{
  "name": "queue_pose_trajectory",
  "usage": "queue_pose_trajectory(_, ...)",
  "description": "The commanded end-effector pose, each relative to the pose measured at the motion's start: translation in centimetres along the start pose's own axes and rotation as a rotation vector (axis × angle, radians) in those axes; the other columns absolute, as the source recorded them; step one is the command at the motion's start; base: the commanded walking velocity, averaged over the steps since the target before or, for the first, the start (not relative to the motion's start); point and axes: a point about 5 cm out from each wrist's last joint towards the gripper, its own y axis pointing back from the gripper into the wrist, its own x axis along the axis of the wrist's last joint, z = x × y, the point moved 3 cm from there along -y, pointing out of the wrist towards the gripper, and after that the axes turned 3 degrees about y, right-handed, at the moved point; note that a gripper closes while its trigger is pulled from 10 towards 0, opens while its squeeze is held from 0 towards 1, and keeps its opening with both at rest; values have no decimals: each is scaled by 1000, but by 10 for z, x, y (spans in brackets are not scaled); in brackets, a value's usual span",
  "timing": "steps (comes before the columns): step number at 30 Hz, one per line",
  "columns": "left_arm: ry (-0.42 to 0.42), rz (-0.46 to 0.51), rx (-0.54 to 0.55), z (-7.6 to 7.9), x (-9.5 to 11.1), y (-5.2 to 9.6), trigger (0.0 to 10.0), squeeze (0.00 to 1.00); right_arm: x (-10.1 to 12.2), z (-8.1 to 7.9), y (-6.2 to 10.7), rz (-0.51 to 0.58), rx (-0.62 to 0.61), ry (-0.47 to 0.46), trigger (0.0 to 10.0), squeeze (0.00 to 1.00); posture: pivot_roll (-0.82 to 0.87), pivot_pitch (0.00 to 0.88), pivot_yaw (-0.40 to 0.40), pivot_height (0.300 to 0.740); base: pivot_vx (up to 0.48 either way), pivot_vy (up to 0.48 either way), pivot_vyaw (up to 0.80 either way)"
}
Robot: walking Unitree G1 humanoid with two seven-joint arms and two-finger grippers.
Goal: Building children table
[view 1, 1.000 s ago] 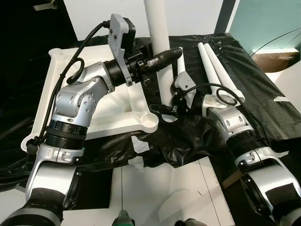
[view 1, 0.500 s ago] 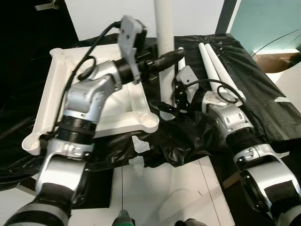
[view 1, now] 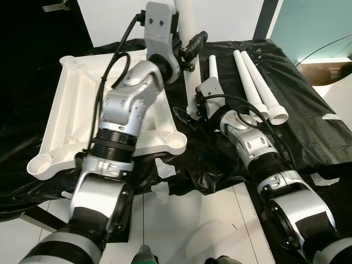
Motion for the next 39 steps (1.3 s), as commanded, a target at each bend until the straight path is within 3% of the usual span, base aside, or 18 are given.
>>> queue_pose_trajectory(1, -1, 19, 26, 3, 8, -2, 10000, 0, 4, 0, -4, 4, -22, 24, 10000, 0, 118, 0, 5, 740, 0, 0, 0)
queue_pose_trajectory(10, 11, -4, 90, 24, 0, -7, 10000, 0, 9, -4, -14, 5, -135, 44, 10000, 0, 128, 0, 2, 740, 0, 0, 0)
queue_pose_trajectory(11, 10, -6, 90, 25, 0, -7, 10000, 0, 9, -5, -14, 3, -133, 42, 7882, 0, 128, 0, 2, 740, 0, 0, 0)
queue_pose_trajectory(12, 10, -6, 90, 25, 0, -7, 10000, 0, 9, -5, -14, 3, -133, 42, 7882, 0, 128, 0, 2, 740, 0, 0, 0)
queue_pose_trajectory(13, 12, -5, 90, 28, 0, -8, 10000, 0, 7, -5, -15, -4, -133, 28, 2784, 0, 130, 0, 1, 740, 0, 0, 0)
queue_pose_trajectory(15, 11, -5, 90, 29, 0, -8, 10000, 0, 7, -5, -15, -7, -134, 24, 2784, 0, 130, 0, 1, 740, 0, 0, 0)
queue_pose_trajectory(16, 11, -5, 89, 31, 0, -8, 10000, 0, 5, -6, -15, -12, -131, 18, 0, 0, 130, 0, 1, 740, 0, 0, 0)
queue_pose_trajectory(28, -6, -22, 34, 43, -1, -9, 10000, 0, 0, 0, -13, -23, -139, -20, 0, 0, 127, 0, 5, 740, 0, 0, 0)
queue_pose_trajectory(29, -5, -20, 7, 45, -1, -9, 10000, 1000, -1, 2, -12, -26, -135, -17, 10000, 0, 124, 0, 7, 740, 0, 0, 0)
queue_pose_trajectory(34, -56, -43, -76, 45, -4, -6, 10000, 1000, -7, 8, -6, -36, -87, -7, 10000, 0, 124, 0, 7, 740, 0, 0, 0)
queue_pose_trajectory(35, -69, -49, -106, 45, -5, -5, 10000, 400, -8, 10, -5, -35, -71, -11, 10000, 0, 121, 0, 10, 740, 0, 0, 0)
queue_pose_trajectory(37, -69, -49, -106, 45, -5, -5, 10000, 400, -8, 10, -5, -35, -71, -11, 10000, 0, 121, 0, 10, 740, 0, 0, 0)
queue_pose_trajectory(38, -74, -54, -138, 44, -6, -3, 10000, 0, -9, 11, -2, -33, -51, -19, 10000, 0, 120, 0, 11, 740, 0, 0, 0)
queue_pose_trajectory(39, -74, -54, -138, 44, -6, -3, 10000, 0, -9, 11, -2, -33, -51, -19, 10000, 0, 120, 0, 11, 740, 0, 0, 0)
